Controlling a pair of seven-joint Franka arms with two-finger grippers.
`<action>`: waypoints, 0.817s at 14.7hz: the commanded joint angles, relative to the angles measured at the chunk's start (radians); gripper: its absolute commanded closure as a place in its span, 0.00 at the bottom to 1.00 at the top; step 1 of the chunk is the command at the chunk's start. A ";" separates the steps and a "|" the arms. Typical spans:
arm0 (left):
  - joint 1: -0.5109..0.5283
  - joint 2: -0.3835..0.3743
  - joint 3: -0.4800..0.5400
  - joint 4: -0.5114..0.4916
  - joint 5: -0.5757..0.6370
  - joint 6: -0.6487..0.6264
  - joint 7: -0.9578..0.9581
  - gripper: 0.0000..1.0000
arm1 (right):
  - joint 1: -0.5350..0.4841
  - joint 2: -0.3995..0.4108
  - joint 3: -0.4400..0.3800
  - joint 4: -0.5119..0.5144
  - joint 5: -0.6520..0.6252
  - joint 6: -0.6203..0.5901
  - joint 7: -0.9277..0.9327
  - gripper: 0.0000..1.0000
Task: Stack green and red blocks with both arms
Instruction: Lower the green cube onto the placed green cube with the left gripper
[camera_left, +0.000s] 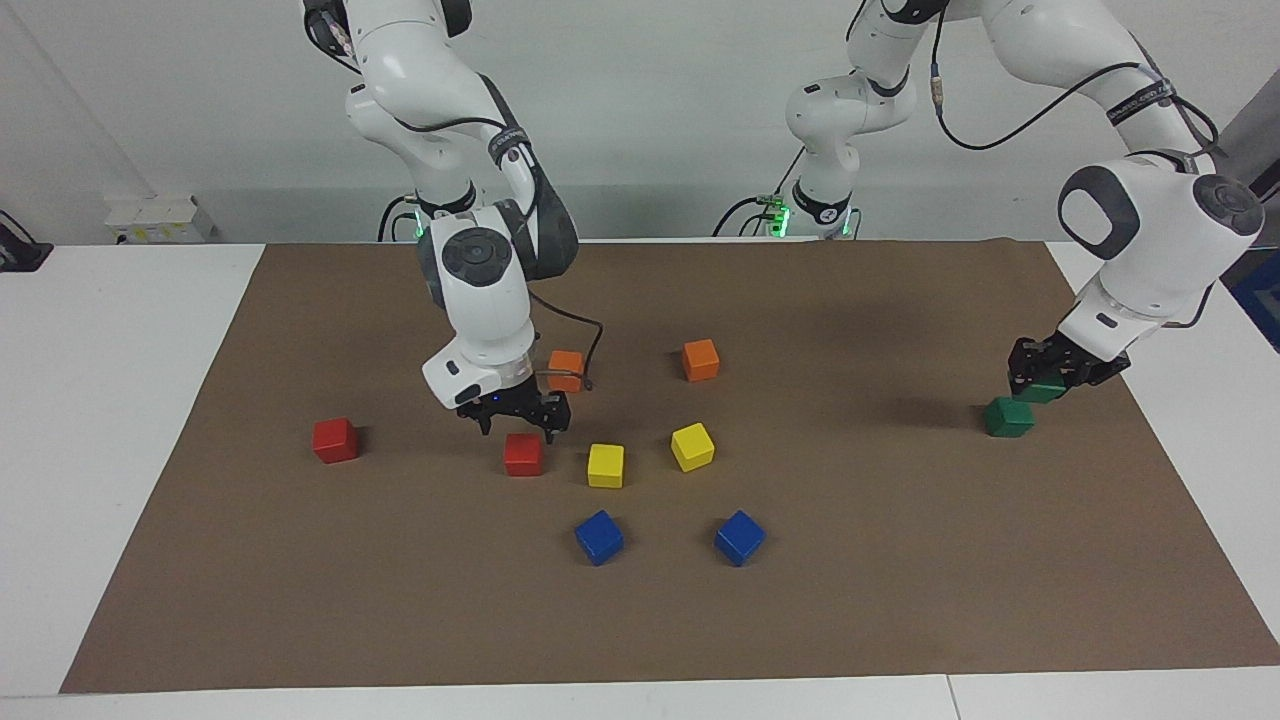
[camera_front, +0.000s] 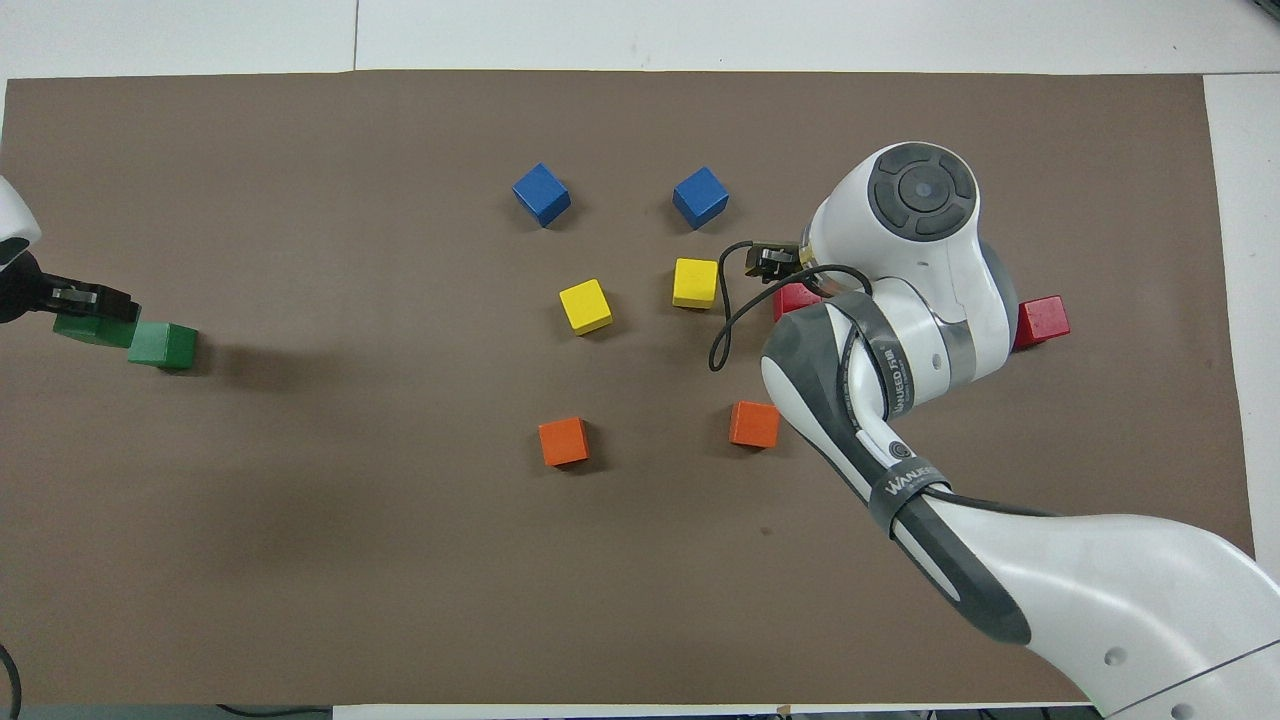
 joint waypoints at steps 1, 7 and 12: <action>0.034 -0.063 -0.012 -0.132 -0.008 0.106 0.018 1.00 | -0.014 -0.003 0.011 -0.027 0.000 0.030 0.001 0.02; 0.050 -0.037 -0.011 -0.178 -0.048 0.179 0.012 1.00 | -0.025 0.000 0.011 -0.117 0.002 0.146 -0.045 0.02; 0.053 -0.022 -0.011 -0.204 -0.077 0.235 0.007 1.00 | -0.029 0.000 0.011 -0.179 0.002 0.229 -0.073 0.03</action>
